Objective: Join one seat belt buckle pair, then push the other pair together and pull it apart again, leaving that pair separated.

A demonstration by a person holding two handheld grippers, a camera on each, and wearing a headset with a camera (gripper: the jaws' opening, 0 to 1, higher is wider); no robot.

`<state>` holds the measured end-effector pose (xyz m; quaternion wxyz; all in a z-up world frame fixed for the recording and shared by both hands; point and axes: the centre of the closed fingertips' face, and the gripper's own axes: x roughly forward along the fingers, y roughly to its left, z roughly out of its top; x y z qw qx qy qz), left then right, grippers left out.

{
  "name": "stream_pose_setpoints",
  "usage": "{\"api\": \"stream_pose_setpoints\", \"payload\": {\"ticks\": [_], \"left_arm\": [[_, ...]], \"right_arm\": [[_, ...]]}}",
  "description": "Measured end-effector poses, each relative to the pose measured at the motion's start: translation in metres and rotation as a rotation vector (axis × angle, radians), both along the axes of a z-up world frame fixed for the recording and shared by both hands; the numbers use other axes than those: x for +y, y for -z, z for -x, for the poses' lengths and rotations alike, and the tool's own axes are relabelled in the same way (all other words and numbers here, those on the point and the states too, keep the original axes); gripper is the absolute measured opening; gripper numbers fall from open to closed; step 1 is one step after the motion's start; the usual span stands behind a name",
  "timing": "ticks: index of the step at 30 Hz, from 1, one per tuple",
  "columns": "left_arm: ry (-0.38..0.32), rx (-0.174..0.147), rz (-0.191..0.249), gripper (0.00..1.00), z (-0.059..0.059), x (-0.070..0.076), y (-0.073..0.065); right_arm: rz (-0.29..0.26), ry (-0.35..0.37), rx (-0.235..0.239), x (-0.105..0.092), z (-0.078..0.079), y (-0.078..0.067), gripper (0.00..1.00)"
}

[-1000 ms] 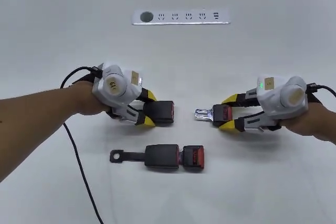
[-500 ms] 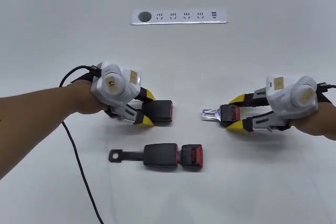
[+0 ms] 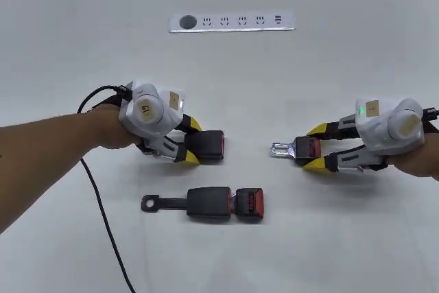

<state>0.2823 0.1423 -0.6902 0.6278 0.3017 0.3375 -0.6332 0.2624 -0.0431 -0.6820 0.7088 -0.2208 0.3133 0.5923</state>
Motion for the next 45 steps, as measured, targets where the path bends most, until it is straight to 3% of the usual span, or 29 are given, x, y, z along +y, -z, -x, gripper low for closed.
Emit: {"api": "stream_pose_setpoints", "payload": {"ticks": [16,22,26,29,32,36,40,42,45], "left_arm": [[-0.002,0.006,-0.009,0.34,0.001,-0.002,-0.001],[-0.006,0.001,-0.014,0.34,0.001,-0.003,-0.002],[0.007,-0.002,-0.026,0.34,0.001,-0.003,-0.002],[0.012,-0.003,-0.030,0.35,0.001,-0.002,-0.002],[-0.057,0.034,-0.020,0.43,0.003,-0.002,-0.004],[-0.125,0.030,-0.003,0.57,0.002,0.002,-0.012],[-0.218,0.029,0.010,0.70,-0.003,0.007,-0.019],[-0.258,0.019,0.037,0.73,-0.005,0.008,-0.022],[-0.375,0.031,0.064,0.80,-0.010,0.016,-0.026]], "right_arm": [[0.020,-0.013,0.008,-0.008,-0.006,0.005,0.34],[0.036,-0.038,-0.030,-0.006,-0.006,0.004,0.35],[0.026,0.046,0.007,-0.004,-0.012,0.002,0.36],[0.021,0.054,0.008,-0.005,-0.012,0.000,0.44],[0.030,0.085,-0.006,-0.008,-0.017,0.000,0.54],[0.008,0.139,-0.032,-0.011,-0.023,-0.005,0.60],[-0.022,0.271,-0.078,-0.017,-0.035,-0.010,0.68],[-0.048,0.334,-0.096,-0.019,-0.037,-0.014,0.68],[-0.073,0.407,-0.120,-0.020,-0.040,-0.020,0.71]]}}
